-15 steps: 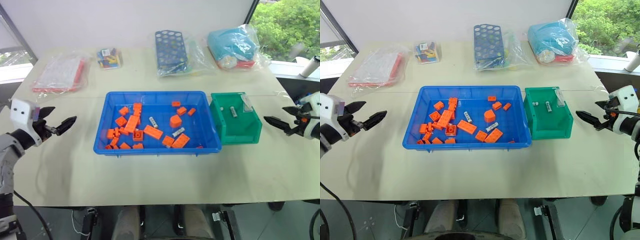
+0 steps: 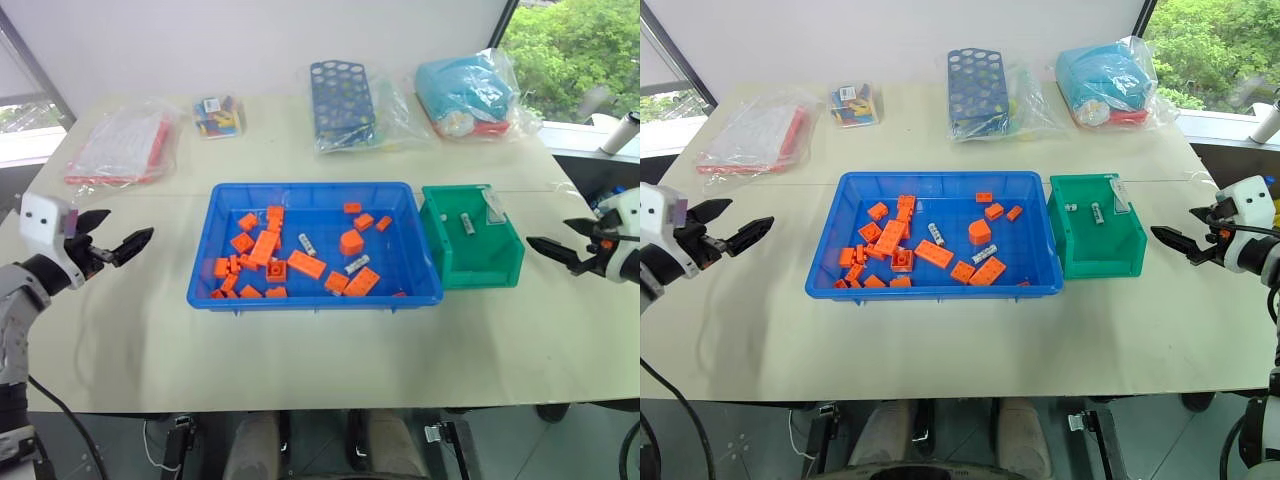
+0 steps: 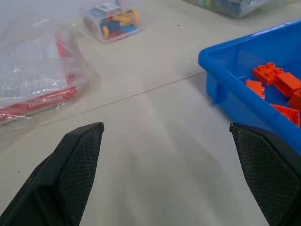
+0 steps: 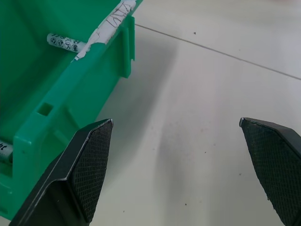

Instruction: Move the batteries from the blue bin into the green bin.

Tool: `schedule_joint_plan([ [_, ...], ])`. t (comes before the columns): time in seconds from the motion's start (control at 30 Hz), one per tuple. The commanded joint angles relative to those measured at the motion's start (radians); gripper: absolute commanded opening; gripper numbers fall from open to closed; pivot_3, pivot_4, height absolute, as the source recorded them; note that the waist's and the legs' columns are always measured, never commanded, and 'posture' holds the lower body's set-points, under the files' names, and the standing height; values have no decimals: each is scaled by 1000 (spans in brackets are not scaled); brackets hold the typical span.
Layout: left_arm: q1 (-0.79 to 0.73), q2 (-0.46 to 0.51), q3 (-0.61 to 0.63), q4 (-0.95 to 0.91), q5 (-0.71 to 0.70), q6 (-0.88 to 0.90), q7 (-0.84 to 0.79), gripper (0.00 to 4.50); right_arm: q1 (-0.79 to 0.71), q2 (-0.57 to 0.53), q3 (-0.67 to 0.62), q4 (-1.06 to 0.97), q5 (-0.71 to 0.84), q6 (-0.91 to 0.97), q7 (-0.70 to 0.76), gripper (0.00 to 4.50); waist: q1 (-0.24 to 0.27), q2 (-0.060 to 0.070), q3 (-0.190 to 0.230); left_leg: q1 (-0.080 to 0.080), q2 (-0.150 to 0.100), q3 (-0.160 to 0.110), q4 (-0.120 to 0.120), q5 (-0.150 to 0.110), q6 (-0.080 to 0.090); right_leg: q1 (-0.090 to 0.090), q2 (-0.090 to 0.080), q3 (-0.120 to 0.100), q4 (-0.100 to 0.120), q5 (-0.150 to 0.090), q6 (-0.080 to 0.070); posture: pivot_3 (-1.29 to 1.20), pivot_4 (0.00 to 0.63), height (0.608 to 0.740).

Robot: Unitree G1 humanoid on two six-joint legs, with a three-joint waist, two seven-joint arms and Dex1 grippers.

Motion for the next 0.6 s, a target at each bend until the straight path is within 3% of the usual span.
schedule_joint_plan([
  [0.03,-24,10,11,-16,-14,-11,-7,4500,-9,-17,-33,-31,18,3,-3,4437,0,0,0,0,0,0,0,0,0,0,0,0,0,0,0,0,150,737],
  [0.33,-46,25,-16,-162,-104,87,-62,4500,-126,-33,-10,-80,27,48,-5,4437,0,0,0,0,0,0,0,0,0,0,0,0,0,0,0,0,150,737],
  [0.6,-12,126,-91,-365,-247,200,-282,4500,-239,138,175,-558,147,279,24,4437,-8,1,0,1,2,-3,-1,0,0,-1,2,1,1,0,0,0,150,737],
])
